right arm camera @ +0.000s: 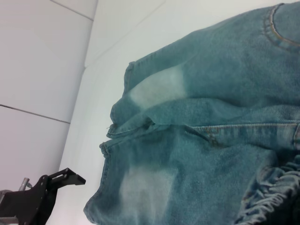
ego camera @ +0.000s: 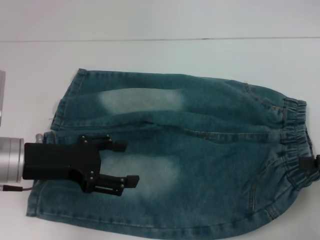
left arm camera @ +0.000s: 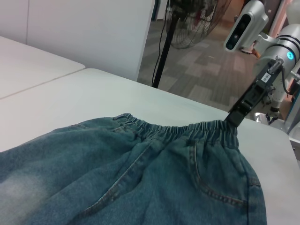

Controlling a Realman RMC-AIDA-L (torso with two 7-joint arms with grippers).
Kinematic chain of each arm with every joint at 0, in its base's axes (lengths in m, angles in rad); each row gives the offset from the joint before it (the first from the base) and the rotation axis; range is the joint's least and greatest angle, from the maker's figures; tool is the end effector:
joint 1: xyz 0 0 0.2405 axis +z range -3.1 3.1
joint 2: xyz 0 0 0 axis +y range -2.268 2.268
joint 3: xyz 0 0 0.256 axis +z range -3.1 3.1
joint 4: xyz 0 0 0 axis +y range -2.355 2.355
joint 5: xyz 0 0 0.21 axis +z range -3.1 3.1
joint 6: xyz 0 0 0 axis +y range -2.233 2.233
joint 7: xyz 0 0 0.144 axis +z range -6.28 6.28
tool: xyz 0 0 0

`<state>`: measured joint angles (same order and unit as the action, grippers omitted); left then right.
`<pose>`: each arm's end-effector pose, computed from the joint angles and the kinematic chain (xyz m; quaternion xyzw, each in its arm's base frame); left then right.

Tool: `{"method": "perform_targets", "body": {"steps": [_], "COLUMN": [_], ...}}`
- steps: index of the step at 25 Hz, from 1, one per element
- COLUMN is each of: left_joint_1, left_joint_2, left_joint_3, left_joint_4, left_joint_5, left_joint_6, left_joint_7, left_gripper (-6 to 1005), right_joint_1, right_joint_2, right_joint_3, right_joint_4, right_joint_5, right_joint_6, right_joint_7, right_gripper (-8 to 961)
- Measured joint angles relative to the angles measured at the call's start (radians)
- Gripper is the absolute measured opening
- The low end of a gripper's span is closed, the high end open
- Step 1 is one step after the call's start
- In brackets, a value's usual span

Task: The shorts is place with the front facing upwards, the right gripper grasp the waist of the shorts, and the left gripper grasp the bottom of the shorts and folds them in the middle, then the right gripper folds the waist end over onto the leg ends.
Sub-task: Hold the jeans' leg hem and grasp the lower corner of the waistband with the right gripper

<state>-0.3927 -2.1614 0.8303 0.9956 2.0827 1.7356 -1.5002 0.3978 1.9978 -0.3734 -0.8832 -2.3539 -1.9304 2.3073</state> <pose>-0.2477 0.2877 -0.0005 -0.9656 -0.1773 -0.1819 0.0549 0.3270 0.2587 0.0836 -0.7374 0.6470 0.1911 0.0332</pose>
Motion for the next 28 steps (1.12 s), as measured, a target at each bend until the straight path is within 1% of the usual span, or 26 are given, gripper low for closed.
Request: {"method": "perform_targets", "body": {"steps": [5,11,13,25,28], "left_joint_1": [0.000,-0.003,-0.004,0.000,0.000], "left_joint_2": [0.000,0.000,0.000,0.000,0.000], "left_joint_3": [0.000,0.006,0.006,0.000,0.000], "left_joint_4": [0.000,0.000,0.000,-0.005,-0.006], "left_joint_5": [-0.002,0.000,0.001,0.000,0.000], "left_joint_6": [-0.001,-0.004,-0.005,-0.008,-0.010], "left_joint_7": [0.004,0.004,0.002,0.008,0.009], "left_gripper": [933,933,932,933,933], "right_joint_1": [-0.002,-0.002,-0.002,0.005,0.009], "right_joint_2": [0.002,0.011,0.012,0.012,0.008], "right_joint_3": [0.000,-0.006,-0.006,-0.004,-0.004], "right_joint_4": [-0.002,-0.002,0.002,0.019,0.041], "right_joint_5": [0.001,0.001,0.001,0.001,0.001], "right_joint_6": [0.004,0.004,0.003,-0.005,-0.012], "right_joint_7": [0.005,-0.019,-0.030,-0.043,-0.058], "right_gripper": [406,178,146,152,152]}}
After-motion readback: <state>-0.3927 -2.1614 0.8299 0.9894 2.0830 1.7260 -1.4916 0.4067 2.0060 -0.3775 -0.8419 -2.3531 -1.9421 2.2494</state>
